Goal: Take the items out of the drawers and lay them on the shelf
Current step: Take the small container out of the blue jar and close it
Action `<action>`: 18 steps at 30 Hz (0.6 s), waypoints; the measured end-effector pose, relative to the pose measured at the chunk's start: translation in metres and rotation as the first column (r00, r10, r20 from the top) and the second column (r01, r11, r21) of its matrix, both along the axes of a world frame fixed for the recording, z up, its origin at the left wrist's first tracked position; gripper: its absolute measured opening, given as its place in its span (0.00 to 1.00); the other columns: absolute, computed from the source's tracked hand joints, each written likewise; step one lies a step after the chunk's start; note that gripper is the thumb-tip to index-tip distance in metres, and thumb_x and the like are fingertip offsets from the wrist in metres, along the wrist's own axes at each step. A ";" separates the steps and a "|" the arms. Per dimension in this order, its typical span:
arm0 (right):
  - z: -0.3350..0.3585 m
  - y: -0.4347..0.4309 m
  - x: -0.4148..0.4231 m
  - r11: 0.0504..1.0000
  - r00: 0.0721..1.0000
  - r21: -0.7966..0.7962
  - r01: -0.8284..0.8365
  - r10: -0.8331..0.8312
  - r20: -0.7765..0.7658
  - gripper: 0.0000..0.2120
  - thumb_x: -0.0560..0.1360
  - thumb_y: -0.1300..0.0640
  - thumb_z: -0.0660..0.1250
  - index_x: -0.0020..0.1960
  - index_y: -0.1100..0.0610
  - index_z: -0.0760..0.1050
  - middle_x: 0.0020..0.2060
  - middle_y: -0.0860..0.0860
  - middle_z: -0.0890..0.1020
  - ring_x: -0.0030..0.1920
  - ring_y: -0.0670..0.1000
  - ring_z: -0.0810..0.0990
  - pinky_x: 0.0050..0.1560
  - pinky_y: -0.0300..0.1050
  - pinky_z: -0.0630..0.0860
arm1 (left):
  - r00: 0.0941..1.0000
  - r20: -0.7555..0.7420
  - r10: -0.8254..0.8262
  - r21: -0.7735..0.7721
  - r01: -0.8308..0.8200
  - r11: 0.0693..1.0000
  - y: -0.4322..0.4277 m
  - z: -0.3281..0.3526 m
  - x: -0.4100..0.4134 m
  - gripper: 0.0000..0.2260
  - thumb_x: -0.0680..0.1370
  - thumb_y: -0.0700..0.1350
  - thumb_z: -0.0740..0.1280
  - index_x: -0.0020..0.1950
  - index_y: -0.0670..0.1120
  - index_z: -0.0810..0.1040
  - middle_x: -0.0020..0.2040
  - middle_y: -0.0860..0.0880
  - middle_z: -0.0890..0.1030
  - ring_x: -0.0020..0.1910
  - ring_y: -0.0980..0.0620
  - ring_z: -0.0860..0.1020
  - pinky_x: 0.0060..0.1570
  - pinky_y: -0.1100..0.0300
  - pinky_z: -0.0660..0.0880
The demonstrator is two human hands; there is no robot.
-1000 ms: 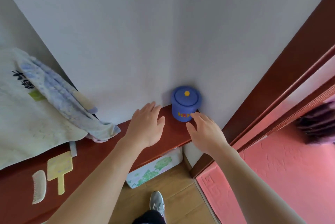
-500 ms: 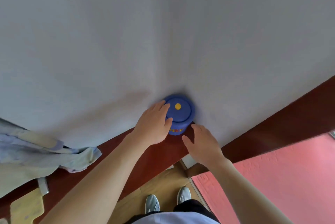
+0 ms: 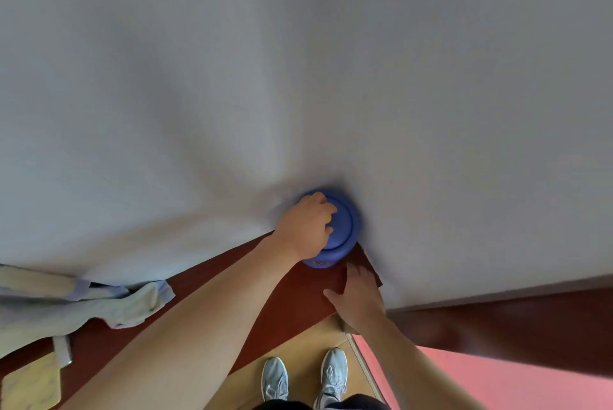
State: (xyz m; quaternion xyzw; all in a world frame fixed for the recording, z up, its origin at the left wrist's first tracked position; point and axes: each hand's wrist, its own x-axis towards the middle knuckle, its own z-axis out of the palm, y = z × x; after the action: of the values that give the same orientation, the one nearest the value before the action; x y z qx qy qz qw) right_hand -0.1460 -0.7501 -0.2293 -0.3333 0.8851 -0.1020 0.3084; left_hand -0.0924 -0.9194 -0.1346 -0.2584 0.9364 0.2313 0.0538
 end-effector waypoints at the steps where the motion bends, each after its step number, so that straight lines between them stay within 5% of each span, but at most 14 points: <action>1: -0.004 -0.001 0.000 1.000 1.000 0.005 0.005 -0.005 0.011 0.40 0.74 0.39 0.67 0.76 0.58 0.57 0.72 0.53 0.66 0.73 0.54 0.61 0.70 0.46 0.63 | 1.000 -0.004 -0.004 0.001 0.004 1.000 -0.002 -0.002 -0.002 0.14 0.79 0.44 0.65 0.65 0.44 0.78 0.60 0.45 0.74 0.58 0.44 0.74 0.58 0.50 0.71; 6: -0.017 -0.005 0.000 0.999 0.999 0.036 -0.004 0.006 -0.042 0.38 0.74 0.39 0.66 0.77 0.55 0.57 0.70 0.52 0.65 0.71 0.54 0.60 0.69 0.45 0.65 | 1.000 -0.025 0.003 -0.008 -0.003 1.000 -0.008 -0.004 -0.006 0.07 0.78 0.41 0.63 0.49 0.43 0.81 0.51 0.46 0.76 0.47 0.45 0.76 0.50 0.49 0.73; 18: -0.031 -0.008 -0.004 0.999 0.990 0.043 -0.014 0.020 -0.143 0.37 0.71 0.40 0.70 0.74 0.52 0.63 0.67 0.51 0.67 0.68 0.53 0.63 0.68 0.45 0.66 | 0.993 -0.117 0.028 0.042 -0.024 0.999 -0.008 -0.008 -0.005 0.08 0.78 0.41 0.64 0.53 0.43 0.83 0.53 0.46 0.77 0.47 0.46 0.76 0.50 0.50 0.74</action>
State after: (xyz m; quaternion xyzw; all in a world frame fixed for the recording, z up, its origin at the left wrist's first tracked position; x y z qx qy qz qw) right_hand -0.1504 -0.7583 -0.2608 -0.3409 0.9040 -0.0565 0.2519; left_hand -0.0970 -0.9272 -0.1423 -0.2554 0.9296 0.2657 0.0009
